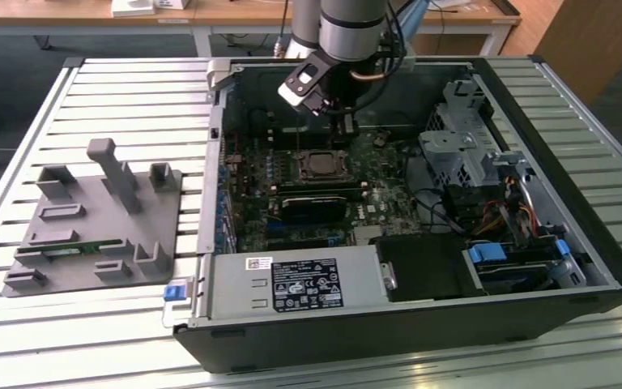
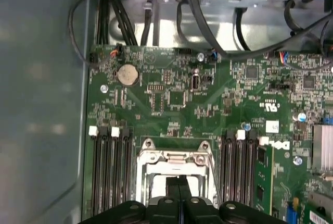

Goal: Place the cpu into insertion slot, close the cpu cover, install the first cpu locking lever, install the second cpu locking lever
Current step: 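Close the cpu cover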

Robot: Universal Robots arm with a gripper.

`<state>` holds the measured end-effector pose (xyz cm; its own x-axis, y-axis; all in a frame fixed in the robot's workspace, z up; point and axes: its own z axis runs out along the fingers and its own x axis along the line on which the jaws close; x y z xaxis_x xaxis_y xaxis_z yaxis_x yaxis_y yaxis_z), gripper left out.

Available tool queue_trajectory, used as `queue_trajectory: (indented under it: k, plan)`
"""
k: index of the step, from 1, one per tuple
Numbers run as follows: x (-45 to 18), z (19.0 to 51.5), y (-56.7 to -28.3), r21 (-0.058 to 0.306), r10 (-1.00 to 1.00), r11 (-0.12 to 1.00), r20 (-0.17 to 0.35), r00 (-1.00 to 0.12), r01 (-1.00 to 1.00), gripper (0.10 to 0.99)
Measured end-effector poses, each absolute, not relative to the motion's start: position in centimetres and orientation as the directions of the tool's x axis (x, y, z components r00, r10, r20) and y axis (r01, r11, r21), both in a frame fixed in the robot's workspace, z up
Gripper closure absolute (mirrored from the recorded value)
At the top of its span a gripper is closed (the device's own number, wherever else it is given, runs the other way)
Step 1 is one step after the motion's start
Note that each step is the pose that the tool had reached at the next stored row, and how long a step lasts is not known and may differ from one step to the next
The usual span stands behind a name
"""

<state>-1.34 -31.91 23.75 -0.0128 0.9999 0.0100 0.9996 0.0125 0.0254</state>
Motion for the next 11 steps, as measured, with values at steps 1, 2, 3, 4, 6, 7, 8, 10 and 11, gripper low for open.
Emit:
queue_trajectory:
  k: [1,2,3,4,6,7,8,10,11]
  plan:
    - [-1.5,23.8,-31.9,0.025,1.000,0.013,0.010,-0.013,1.000,0.980]
    - [-1.6,23.7,-31.9,0.025,1.000,0.012,0.010,-0.013,1.000,0.980]
    - [-1.7,23.7,-31.9,0.025,1.000,0.012,0.010,-0.013,1.000,0.980]
    - [-1.8,23.7,-31.9,0.025,1.000,0.012,0.010,-0.013,1.000,0.980]
    - [-2.1,23.7,-31.9,0.025,1.000,0.012,0.010,-0.013,1.000,0.980]
    - [-2.2,23.7,-31.9,0.025,1.000,0.012,0.010,-0.013,1.000,0.980]
    - [-2.3,23.7,-31.9,0.025,1.000,0.013,0.010,-0.013,1.000,0.980]
    - [-2.5,23.7,-31.9,0.025,1.000,0.013,0.010,-0.013,1.000,0.980]
    - [-2.6,23.7,-31.9,0.025,1.000,0.013,0.010,-0.013,1.000,0.980]
